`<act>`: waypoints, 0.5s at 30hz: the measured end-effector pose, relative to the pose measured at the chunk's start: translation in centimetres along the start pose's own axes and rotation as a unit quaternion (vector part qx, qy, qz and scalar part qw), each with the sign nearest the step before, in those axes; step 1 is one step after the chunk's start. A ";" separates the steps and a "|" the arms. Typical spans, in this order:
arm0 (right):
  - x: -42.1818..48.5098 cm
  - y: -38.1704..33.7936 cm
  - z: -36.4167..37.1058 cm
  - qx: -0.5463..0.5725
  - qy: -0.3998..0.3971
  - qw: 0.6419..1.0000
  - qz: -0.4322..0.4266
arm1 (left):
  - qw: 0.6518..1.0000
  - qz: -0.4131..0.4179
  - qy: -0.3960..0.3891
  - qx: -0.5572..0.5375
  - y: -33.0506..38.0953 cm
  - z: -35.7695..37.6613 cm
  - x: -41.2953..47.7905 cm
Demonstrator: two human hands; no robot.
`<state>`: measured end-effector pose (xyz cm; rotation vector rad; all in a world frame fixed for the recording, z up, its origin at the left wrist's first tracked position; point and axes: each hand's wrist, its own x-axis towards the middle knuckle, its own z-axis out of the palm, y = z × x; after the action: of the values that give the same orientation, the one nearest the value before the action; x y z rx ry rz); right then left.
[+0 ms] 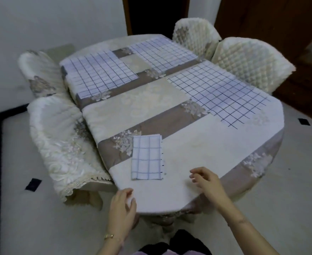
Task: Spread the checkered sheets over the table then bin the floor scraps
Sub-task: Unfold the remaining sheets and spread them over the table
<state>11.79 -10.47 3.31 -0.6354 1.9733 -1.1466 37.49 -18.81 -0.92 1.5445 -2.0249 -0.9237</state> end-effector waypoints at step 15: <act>15.9 -7.2 6.8 -0.195 -0.170 0.959 -0.113 | 0.992 -0.011 -0.039 0.120 0.7 2.4 0.7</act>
<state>8.19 -28.83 1.82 -1.2056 1.8662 -0.7106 35.17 -18.73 -2.11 1.6806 -2.2471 -0.7820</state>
